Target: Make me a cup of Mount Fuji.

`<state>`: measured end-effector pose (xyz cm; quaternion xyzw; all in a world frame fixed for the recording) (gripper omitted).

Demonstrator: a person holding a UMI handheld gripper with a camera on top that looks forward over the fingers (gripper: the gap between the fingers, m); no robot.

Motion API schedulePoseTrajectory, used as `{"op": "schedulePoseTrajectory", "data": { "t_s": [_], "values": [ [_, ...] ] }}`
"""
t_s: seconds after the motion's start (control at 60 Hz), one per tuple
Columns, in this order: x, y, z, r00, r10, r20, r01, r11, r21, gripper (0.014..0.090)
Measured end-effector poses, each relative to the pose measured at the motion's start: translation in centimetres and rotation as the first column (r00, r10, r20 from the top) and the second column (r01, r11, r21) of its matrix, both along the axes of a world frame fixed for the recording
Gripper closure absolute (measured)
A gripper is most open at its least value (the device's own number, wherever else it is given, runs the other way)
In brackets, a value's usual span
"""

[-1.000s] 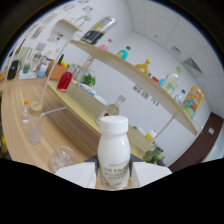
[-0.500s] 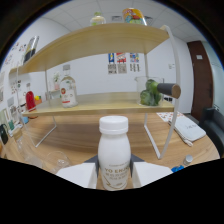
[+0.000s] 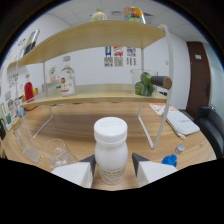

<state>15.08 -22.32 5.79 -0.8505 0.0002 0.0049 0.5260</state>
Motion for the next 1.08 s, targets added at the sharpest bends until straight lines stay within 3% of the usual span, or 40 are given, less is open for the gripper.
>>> {"op": "schedulePoseTrajectory", "data": {
  "t_s": [0.067, 0.117, 0.3, 0.483, 1.083],
  "values": [
    [0.1, -0.5, 0.7, 1.0, -0.027, -0.003, 0.027, 0.999, -0.024, 0.0234],
    [0.0, -1.1, 1.7, 0.999, -0.05, -0.007, 0.05, 0.998, -0.036, 0.0185],
    [-2.3, -5.1, 5.6, 0.995, -0.102, -0.004, 0.102, 0.99, -0.098, 0.0199],
    [-6.4, -9.1, 7.8, 0.994, -0.107, 0.022, 0.109, 0.983, -0.149, 0.02],
    [-14.1, -11.4, 9.2, 0.997, -0.043, 0.064, 0.054, 0.982, -0.182, 0.0186]
  ]
}}
